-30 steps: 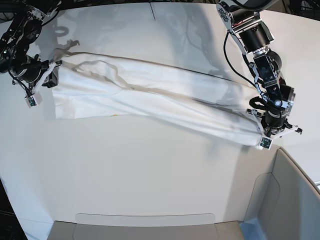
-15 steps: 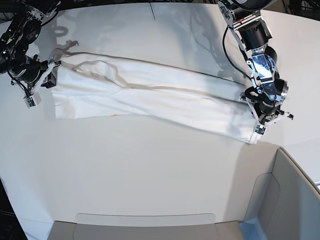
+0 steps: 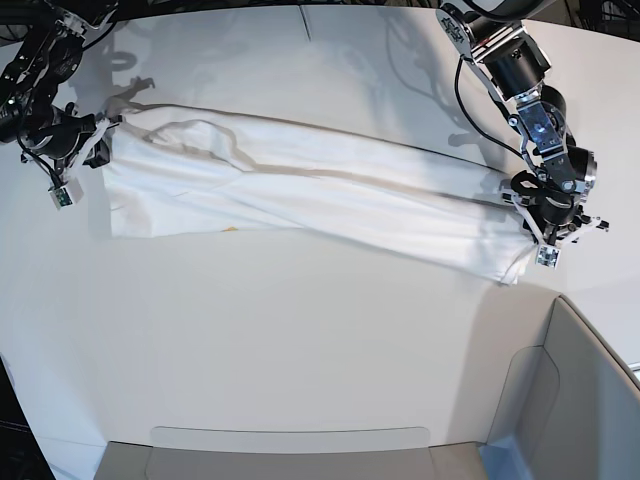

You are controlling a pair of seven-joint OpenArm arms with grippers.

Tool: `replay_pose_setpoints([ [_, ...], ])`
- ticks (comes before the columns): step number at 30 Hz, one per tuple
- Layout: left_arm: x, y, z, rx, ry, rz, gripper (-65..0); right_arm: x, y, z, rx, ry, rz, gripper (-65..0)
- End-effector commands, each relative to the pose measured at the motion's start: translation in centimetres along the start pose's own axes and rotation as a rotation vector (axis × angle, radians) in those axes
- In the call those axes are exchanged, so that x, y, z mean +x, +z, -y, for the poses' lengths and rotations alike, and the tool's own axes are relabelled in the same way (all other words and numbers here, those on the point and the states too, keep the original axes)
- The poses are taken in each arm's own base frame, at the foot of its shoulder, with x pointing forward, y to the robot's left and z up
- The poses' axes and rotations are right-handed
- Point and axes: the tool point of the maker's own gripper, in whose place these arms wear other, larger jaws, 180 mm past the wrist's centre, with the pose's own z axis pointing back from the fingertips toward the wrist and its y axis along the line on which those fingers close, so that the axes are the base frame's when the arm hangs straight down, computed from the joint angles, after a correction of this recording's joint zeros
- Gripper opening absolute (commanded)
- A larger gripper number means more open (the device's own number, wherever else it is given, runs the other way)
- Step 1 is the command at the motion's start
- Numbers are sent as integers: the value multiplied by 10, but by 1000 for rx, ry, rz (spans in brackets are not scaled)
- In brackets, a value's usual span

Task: Layout the t-shirt on the table in an organized manner, then fold the t-shirt properly
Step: 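Drag the left-held shirt end away from the right gripper, straightening the strip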

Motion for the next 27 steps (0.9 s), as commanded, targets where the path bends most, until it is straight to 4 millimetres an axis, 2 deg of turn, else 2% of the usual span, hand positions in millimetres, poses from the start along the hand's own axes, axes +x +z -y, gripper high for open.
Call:
replay_pose_setpoints([
  [1, 30, 7, -21, 62, 4, 84, -490, 9, 6, 7, -22, 29, 26, -650],
  [4, 43, 16, -27, 94, 14, 121, -490, 9, 6, 7, -22, 29, 26, -650],
  [10, 50, 36, -43, 166, 71, 158, -490, 8, 6, 7, -24, 29, 22, -650],
  [13, 58, 49, -43, 195, 100, 186, -490, 7, 6, 7, -24, 29, 19, -650],
  [15, 64, 55, -33, 188, 124, 205, -490, 7, 6, 7, -24, 29, 19, -650],
  [17, 58, 55, -15, 161, 142, 188, -490, 7, 6, 7, -24, 29, 19, -650],
  [19, 45, 52, 4, 118, 146, 156, -490, 7, 6, 7, -24, 29, 19, -650],
  [25, -9, 24, 65, -50, 161, 15, -490, 7, 7, 6, -26, 32, 20, -650],
  [27, -25, 15, 75, -88, 166, -27, -490, 8, 8, 7, -27, 34, 23, -650],
])
